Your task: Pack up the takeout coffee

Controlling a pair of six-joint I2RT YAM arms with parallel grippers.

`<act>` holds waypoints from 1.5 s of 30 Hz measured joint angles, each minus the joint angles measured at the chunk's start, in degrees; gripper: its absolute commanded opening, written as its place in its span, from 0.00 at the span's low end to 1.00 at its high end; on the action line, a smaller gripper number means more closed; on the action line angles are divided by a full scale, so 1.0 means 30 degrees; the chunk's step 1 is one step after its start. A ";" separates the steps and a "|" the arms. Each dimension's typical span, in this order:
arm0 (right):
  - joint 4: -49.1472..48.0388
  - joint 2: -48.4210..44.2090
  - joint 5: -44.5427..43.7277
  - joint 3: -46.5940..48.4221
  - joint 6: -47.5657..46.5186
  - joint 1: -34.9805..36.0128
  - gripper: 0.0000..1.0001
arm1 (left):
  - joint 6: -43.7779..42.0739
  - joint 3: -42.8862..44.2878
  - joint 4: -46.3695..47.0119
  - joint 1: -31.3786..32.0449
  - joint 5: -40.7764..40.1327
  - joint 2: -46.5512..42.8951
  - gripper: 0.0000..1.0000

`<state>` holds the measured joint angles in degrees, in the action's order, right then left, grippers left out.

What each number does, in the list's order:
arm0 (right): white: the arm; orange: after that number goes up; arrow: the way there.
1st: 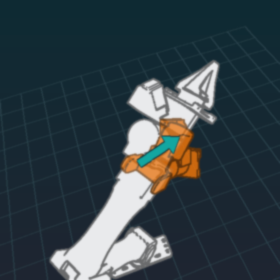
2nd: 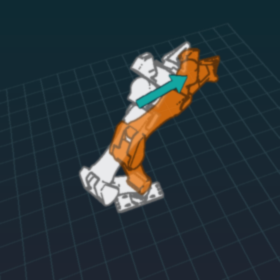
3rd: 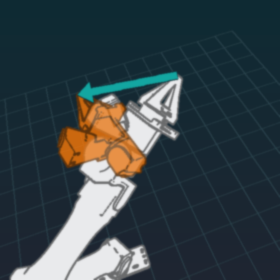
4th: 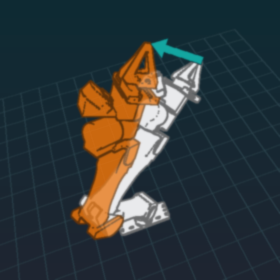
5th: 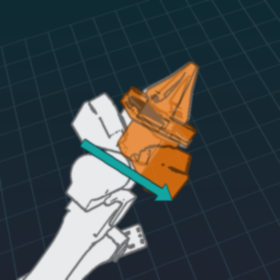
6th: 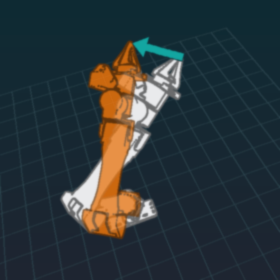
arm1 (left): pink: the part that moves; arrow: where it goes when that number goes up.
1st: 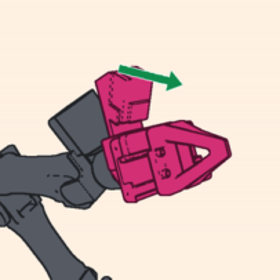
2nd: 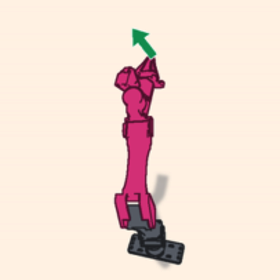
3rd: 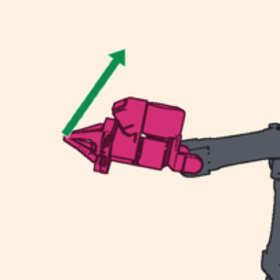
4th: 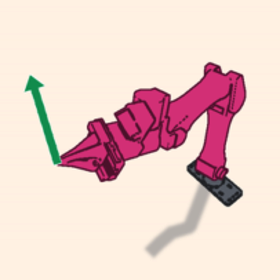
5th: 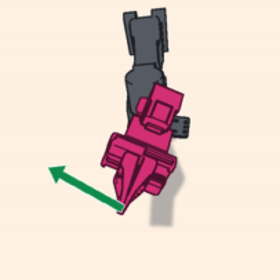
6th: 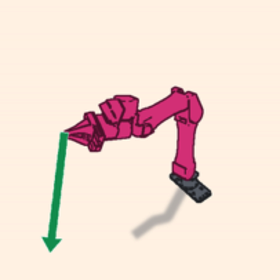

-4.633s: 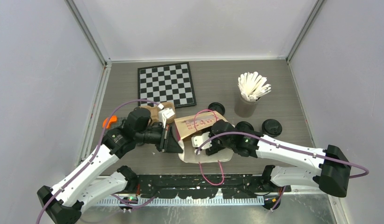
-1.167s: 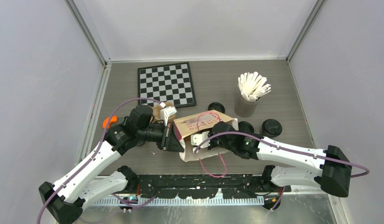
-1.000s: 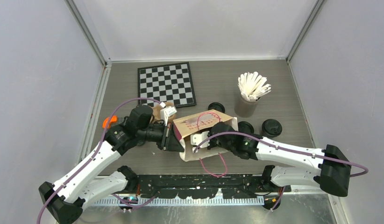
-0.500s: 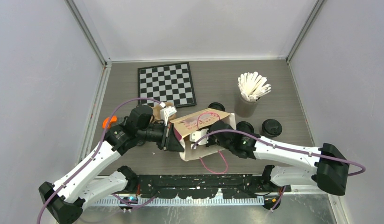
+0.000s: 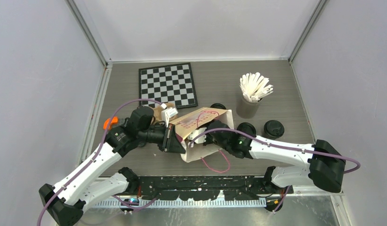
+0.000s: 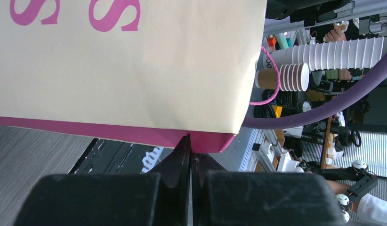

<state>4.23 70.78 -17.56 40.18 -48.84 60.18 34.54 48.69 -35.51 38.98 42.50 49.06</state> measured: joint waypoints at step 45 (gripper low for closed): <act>-0.1253 0.0954 0.0182 0.0707 0.2805 -0.0124 0.17 | 0.0933 -0.0554 0.1457 0.0000 0.0517 0.0175 0.01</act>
<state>0.47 73.65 -17.02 42.30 -40.42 59.81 37.34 47.03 -31.14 38.98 44.05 49.58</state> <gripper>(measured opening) 0.145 0.019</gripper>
